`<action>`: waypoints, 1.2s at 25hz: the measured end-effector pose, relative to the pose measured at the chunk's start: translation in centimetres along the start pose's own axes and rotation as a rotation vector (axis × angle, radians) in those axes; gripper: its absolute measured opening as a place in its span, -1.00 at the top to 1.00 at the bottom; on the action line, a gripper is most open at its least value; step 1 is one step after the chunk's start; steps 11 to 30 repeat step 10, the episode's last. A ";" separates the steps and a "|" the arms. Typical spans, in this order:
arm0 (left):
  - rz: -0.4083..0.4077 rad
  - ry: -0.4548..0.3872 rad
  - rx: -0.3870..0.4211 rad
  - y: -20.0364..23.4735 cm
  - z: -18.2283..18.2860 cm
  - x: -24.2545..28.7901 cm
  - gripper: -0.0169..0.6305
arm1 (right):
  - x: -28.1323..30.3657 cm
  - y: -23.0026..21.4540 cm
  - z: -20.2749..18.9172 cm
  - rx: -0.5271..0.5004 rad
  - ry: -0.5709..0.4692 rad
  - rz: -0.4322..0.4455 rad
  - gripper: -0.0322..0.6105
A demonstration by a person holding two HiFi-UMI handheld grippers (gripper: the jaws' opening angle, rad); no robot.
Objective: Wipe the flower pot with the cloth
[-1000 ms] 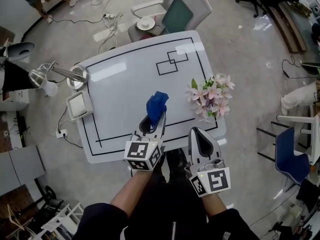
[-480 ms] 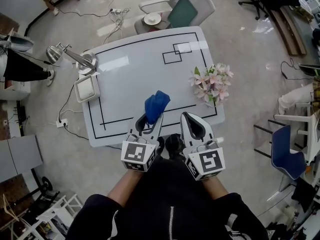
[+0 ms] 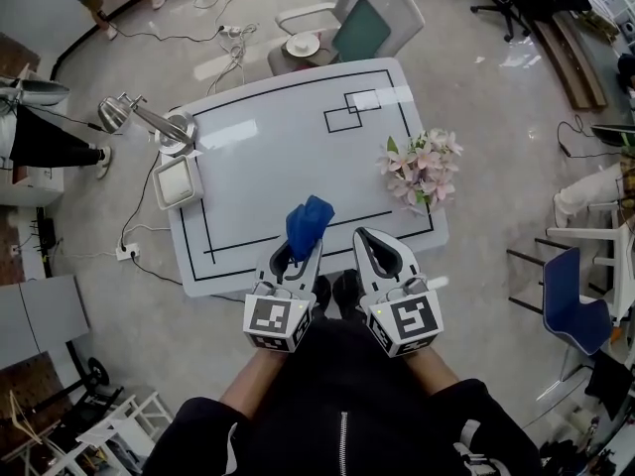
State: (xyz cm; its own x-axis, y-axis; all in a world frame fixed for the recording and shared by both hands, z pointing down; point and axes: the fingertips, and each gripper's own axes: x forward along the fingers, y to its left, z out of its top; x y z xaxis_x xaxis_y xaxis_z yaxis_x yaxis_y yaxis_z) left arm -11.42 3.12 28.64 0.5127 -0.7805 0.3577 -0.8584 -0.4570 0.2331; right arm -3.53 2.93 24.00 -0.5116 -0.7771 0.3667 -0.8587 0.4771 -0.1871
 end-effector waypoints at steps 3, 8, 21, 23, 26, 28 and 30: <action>0.000 -0.003 0.004 0.0 0.2 0.1 0.53 | 0.2 -0.2 0.2 -0.001 -0.003 -0.002 0.88; 0.001 -0.008 0.001 -0.2 0.6 0.1 0.53 | 0.1 0.0 0.6 -0.009 -0.010 0.006 0.88; -0.002 -0.010 -0.008 -0.3 0.8 0.1 0.53 | -0.1 0.2 0.7 -0.014 -0.010 0.012 0.88; -0.002 -0.010 -0.008 -0.3 0.8 0.1 0.53 | -0.1 0.2 0.7 -0.014 -0.010 0.012 0.88; -0.002 -0.010 -0.008 -0.3 0.8 0.1 0.53 | -0.1 0.2 0.7 -0.014 -0.010 0.012 0.88; -0.002 -0.010 -0.008 -0.3 0.8 0.1 0.53 | -0.1 0.2 0.7 -0.014 -0.010 0.012 0.88; -0.002 -0.010 -0.008 -0.3 0.8 0.1 0.53 | -0.1 0.2 0.7 -0.014 -0.010 0.012 0.88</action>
